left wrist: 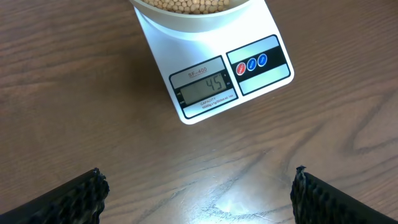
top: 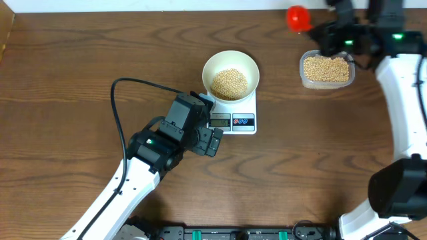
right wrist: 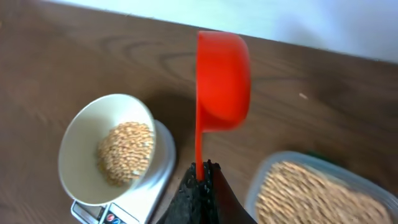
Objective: Scoop item into bowl and weigh 50g on scale
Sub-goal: 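Move the empty scoop right back over the soybean tub, then dip the red scoop into the soybeans again with the right gripper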
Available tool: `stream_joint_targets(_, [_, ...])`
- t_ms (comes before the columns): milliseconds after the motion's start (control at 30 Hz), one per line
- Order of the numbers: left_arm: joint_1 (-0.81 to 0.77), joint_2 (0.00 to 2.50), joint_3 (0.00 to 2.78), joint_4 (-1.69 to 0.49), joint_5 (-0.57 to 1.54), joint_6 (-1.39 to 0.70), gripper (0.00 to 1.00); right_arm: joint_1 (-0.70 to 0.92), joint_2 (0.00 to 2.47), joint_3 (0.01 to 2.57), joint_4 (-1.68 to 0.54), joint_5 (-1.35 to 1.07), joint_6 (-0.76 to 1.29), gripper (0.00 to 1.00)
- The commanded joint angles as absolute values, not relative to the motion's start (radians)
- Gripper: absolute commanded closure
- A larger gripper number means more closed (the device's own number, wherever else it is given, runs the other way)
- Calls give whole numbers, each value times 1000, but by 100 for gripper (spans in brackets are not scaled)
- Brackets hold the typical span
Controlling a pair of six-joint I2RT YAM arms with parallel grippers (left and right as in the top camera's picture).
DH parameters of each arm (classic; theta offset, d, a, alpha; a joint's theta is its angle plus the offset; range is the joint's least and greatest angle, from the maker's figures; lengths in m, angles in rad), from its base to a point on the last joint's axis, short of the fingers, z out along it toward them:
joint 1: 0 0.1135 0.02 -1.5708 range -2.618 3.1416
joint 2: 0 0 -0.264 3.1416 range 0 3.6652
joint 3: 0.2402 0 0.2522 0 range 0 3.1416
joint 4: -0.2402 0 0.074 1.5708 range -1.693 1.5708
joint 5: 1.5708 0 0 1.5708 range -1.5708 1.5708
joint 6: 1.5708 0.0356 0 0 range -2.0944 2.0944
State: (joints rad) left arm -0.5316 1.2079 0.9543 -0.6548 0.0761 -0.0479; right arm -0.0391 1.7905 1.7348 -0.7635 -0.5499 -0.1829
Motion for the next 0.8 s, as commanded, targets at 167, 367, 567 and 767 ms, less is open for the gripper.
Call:
stream_joint_targets(167, [-529, 1195, 950, -658, 67, -41, 4, -191, 1773, 1754, -861, -522, -128, 99])
stream_joint_targets(367, [-529, 1195, 950, -658, 67, -41, 4, -215, 1776, 1752, -947, -403, -128, 99])
stream_joint_targets(567, [-529, 1195, 950, -658, 67, -41, 4, -214, 1813, 1752, -999, -390, -136, 99])
stream_joint_targets(767, [-529, 1195, 950, -658, 67, -41, 4, -205, 1874, 1752, -1034, -357, -135, 99])
